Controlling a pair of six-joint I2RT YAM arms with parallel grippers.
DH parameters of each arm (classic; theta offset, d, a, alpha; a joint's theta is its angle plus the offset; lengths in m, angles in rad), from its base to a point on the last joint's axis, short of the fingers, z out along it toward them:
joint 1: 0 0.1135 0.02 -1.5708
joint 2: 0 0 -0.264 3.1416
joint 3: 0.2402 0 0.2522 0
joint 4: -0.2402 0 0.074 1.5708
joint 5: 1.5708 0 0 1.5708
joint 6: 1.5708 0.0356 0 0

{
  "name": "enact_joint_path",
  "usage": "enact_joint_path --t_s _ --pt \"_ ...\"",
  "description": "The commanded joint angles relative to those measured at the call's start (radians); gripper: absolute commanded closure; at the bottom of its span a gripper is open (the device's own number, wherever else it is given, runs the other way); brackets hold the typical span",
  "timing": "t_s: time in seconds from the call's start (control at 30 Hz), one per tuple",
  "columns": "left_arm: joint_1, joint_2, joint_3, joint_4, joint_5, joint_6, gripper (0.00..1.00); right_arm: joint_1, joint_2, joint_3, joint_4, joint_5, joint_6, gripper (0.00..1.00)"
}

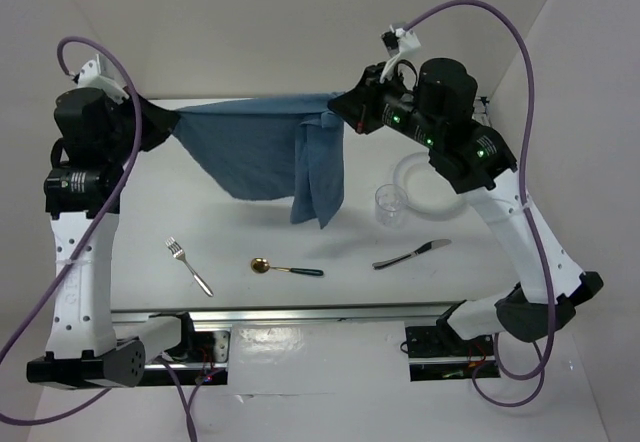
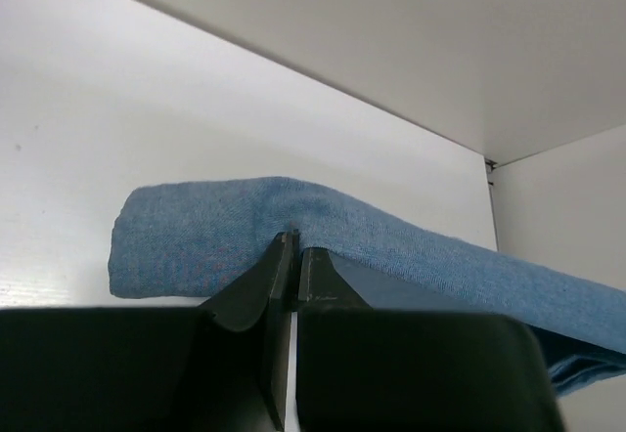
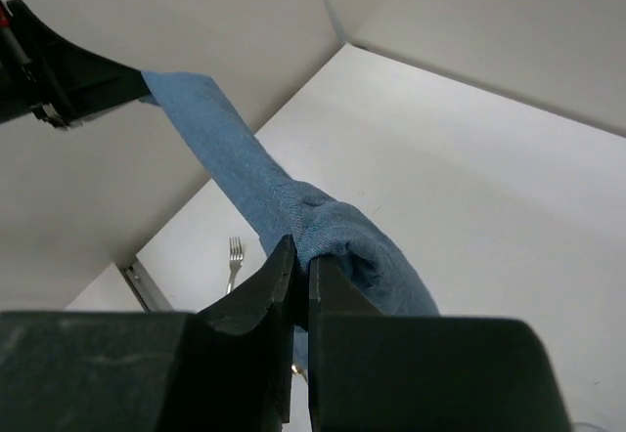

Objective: Set the dinner table for one person

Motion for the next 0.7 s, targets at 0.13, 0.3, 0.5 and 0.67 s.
enact_joint_path --t_s 0.13,0.3,0.5,0.67 --pt "0.021 0.154 0.104 0.006 0.027 0.059 1.00 -0.021 0.017 -0.009 0.012 0.096 -0.113 1.00" --pt "0.021 0.359 0.218 0.017 0.141 0.069 1.00 -0.106 0.154 0.007 0.102 0.026 -0.183 1.00" --pt "0.021 0.616 0.483 0.005 0.150 0.078 1.00 -0.250 0.338 0.142 0.217 -0.121 -0.192 1.00" --pt "0.032 0.746 0.720 -0.064 0.178 0.087 1.00 -0.313 0.407 0.244 0.207 -0.177 -0.192 1.00"
